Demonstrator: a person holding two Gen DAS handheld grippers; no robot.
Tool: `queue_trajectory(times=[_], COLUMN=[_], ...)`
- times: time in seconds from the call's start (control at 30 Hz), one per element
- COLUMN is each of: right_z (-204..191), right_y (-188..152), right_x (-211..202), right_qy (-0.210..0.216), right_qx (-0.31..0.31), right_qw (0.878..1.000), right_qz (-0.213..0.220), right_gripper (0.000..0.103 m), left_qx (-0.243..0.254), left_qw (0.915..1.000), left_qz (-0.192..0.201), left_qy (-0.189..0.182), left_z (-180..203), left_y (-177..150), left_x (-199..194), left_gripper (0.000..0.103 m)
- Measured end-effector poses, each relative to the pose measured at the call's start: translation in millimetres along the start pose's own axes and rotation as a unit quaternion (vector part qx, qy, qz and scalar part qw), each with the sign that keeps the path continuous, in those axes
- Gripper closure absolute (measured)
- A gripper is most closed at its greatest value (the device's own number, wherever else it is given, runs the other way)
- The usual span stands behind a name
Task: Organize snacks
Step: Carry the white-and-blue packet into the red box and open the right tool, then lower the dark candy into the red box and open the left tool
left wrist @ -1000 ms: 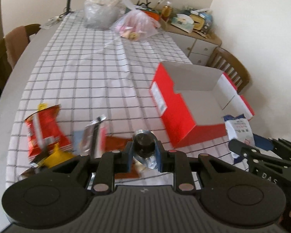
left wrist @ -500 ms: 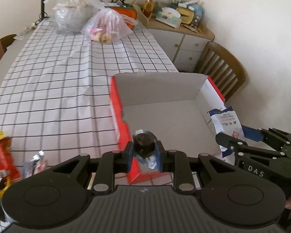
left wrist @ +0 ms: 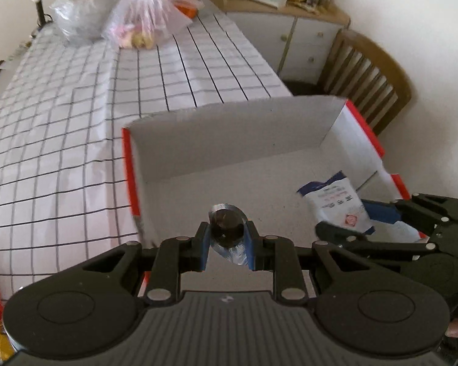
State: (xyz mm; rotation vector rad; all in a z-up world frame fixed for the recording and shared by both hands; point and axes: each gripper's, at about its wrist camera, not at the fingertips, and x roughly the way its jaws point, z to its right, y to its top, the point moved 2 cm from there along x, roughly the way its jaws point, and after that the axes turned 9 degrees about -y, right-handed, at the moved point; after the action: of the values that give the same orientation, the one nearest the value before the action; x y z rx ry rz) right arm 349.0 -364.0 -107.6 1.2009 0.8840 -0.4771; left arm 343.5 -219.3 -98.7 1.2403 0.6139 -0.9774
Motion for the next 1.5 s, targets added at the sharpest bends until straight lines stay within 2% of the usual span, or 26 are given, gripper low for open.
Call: queue_trajectory(times=[0.33,0.53,0.7,0.73,0.87,1.17,1.5], right_z=[-8,-6,-2,-2,0,6,0], right_y=[-2,-3,-3,-2,-1,3,2], right_x=[31,35,33,30,17,-14,-52], right_qy=[0.015,0.021,0.028,0.031,0.043,0.063,0.063], right_qx=[-0.041,-0.05,-0.047,-0.044,-0.039,-0.023,-0.009], right_qw=[0.997,0.996,0.997,0.997,0.998,0.998,0.997], right_qz=[-0.06,-0.066,-0.062,-0.059,-0.04,-0.002,0.041], right_gripper=[0.056,0.056,0.054,0.052,0.042,0.037,0.032], left_qx=[-0.011,-0.006,-0.012,-0.013,-0.014,-0.012,-0.001], left_qw=[0.9953,0.993,0.9933,0.9934,0.9946,0.9984,1.0], left_qz=[-0.094,-0.114,-0.11,-0.109,-0.1,-0.055,0.001], left_qy=[0.022,0.031,0.033,0.031,0.025,0.009,-0.002], left_z=[-6,-1,-1,-1,-1,0,0], left_y=[3,-2,-4,-5,-5,-11,-21], left_x=[55,66,65,64,59,20,-33], left_gripper=[0.08,0.08,0.079,0.076,0.075,0.074,0.072])
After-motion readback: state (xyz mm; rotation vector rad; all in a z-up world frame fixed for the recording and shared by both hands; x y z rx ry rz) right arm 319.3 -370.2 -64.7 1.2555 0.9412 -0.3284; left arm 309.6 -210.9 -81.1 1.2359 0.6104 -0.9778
